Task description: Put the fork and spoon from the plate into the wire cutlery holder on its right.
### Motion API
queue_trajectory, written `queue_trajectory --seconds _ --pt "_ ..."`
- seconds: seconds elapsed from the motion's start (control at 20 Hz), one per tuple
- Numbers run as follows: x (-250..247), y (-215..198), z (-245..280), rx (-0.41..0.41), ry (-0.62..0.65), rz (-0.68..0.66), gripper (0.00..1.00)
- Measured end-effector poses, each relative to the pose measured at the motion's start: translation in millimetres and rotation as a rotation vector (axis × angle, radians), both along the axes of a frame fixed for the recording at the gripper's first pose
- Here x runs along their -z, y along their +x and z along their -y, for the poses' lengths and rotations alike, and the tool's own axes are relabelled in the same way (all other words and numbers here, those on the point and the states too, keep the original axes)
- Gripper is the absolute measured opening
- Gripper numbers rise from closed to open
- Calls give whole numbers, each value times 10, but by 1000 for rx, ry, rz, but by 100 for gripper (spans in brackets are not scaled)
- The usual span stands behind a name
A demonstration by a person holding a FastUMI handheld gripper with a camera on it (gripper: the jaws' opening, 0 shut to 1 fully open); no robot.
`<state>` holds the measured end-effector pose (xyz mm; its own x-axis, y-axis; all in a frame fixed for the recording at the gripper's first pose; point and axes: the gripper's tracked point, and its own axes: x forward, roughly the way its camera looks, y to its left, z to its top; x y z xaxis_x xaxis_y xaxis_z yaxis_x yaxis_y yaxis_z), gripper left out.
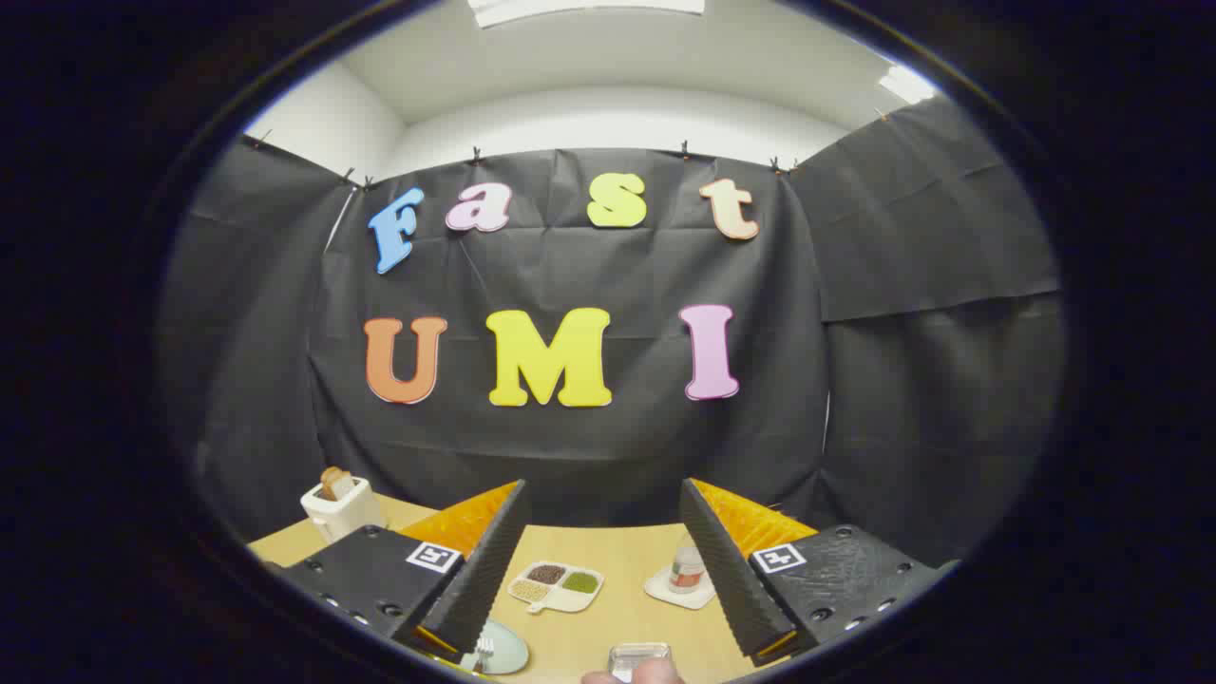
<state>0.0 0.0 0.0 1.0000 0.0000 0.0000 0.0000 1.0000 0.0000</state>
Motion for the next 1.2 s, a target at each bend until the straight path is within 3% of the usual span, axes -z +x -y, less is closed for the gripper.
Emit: queue_trajectory --seconds 0.55,0.8,1.2 --pt "-105 -92 -247 -69 3 -4 95" --pt "-139 -73 -209 -52 55 -38 95" --pt "-150 -134 -349 -70 12 -67 96"
